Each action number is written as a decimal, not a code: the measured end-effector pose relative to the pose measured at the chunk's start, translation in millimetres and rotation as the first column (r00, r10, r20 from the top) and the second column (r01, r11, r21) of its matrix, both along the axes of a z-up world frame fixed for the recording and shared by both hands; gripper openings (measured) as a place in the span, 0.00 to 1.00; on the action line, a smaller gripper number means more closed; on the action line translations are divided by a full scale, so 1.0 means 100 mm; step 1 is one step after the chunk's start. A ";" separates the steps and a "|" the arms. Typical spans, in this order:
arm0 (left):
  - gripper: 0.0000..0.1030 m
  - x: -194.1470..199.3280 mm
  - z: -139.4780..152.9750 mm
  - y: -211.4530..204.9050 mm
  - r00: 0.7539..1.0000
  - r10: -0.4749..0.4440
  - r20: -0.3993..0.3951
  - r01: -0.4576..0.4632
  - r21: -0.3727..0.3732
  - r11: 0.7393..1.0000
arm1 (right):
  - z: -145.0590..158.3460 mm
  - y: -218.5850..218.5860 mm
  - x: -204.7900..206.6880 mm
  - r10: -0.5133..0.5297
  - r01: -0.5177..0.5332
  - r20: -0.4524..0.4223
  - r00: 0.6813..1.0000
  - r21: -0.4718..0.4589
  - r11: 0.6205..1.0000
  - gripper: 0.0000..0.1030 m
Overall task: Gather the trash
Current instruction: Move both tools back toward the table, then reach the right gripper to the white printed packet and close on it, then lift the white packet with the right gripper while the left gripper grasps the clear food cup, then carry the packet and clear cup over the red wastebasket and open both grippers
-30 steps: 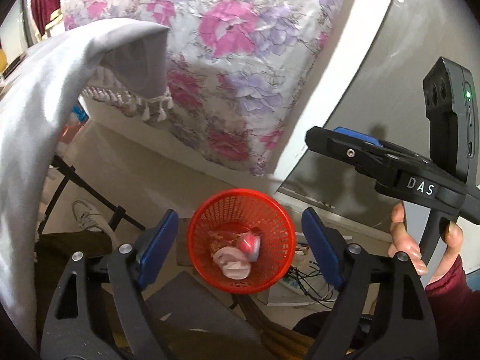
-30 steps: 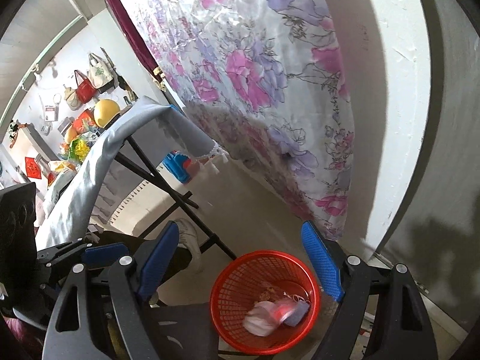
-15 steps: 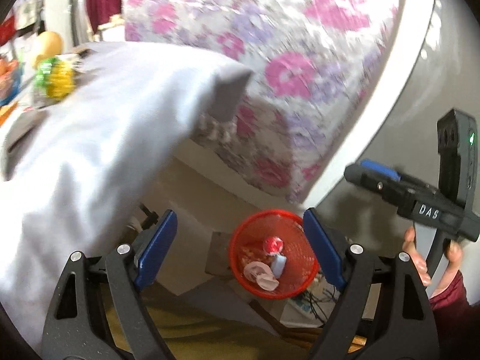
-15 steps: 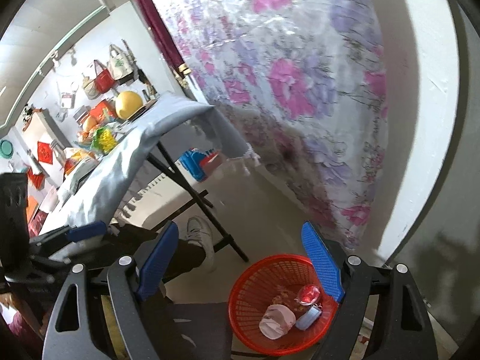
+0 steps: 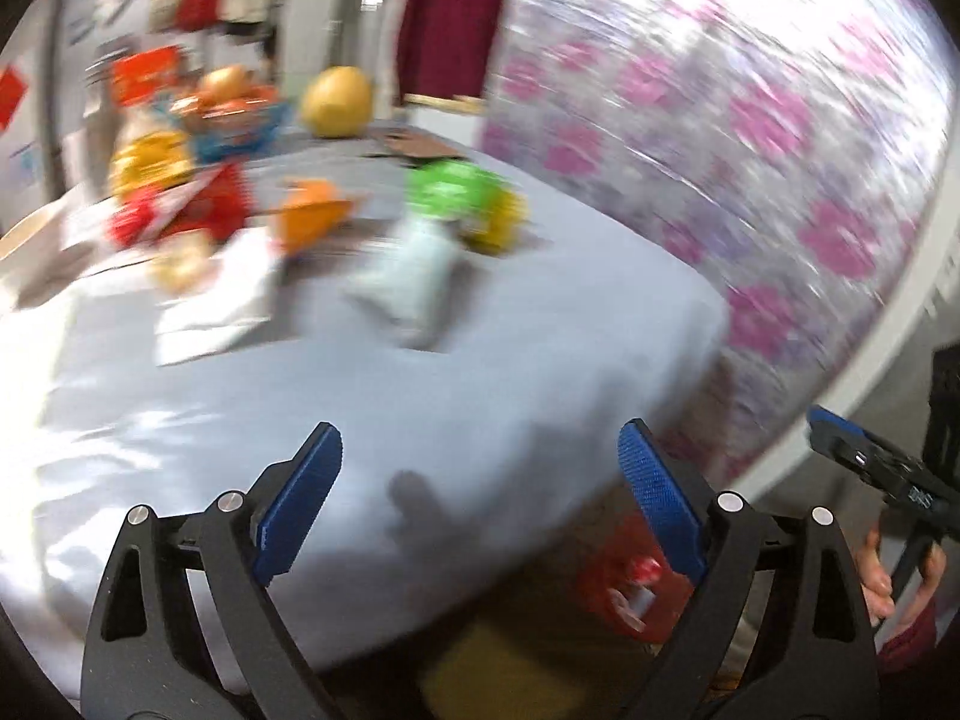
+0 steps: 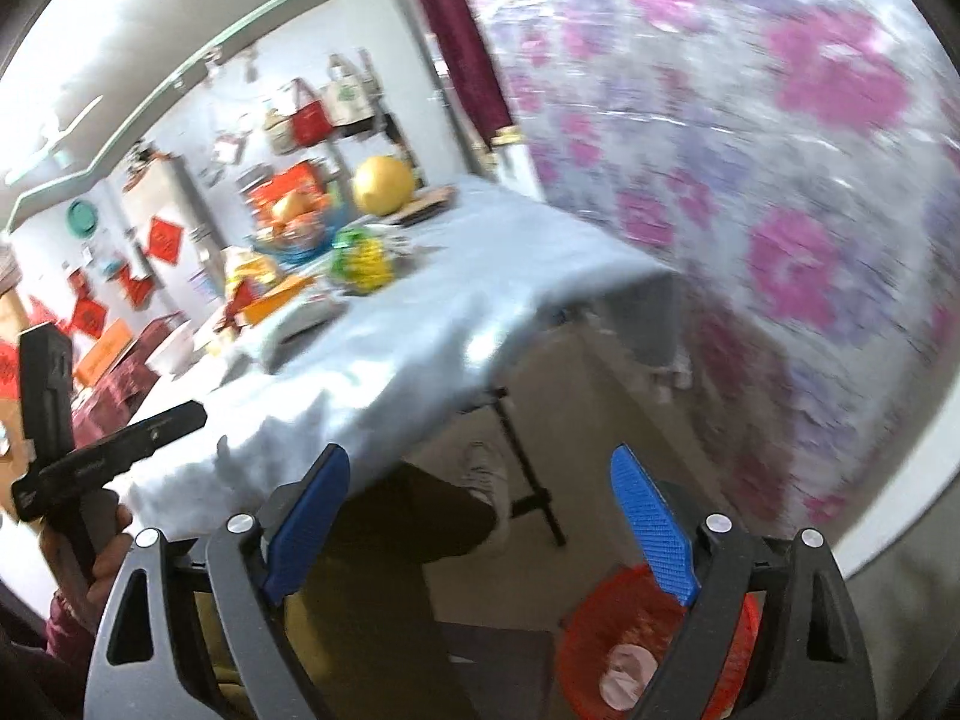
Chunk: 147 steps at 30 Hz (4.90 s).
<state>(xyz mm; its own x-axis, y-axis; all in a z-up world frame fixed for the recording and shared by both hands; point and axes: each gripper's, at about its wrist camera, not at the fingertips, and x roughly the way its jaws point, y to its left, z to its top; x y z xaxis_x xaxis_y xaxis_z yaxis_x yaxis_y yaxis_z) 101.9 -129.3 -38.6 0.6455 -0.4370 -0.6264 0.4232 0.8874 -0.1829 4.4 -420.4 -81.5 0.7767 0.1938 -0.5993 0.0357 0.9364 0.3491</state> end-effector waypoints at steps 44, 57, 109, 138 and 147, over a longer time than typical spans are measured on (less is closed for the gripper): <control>0.93 0.91 -0.19 1.72 0.942 0.324 -0.093 -0.324 0.008 0.946 | -0.10 1.85 2.09 0.260 -0.259 -0.073 0.963 0.028 0.966 0.42; 0.93 1.06 -0.14 1.40 0.963 0.245 -0.116 -0.244 0.024 0.970 | -0.11 1.66 2.06 0.255 -0.255 -0.042 0.966 0.017 0.967 0.44; 0.65 2.03 -0.07 1.28 0.937 0.307 -0.165 -0.295 0.094 0.951 | -0.17 1.51 2.09 0.257 -0.258 0.023 0.966 0.044 0.965 0.63; 0.52 1.10 0.14 1.55 0.953 0.302 -0.039 -0.302 -0.001 0.953 | 0.05 1.58 1.91 0.240 -0.241 0.024 0.970 0.018 0.970 0.44; 0.52 0.79 0.17 1.58 0.958 0.285 -0.034 -0.286 -0.035 0.957 | 0.46 1.62 1.49 0.239 -0.237 0.109 0.965 -0.029 0.971 0.44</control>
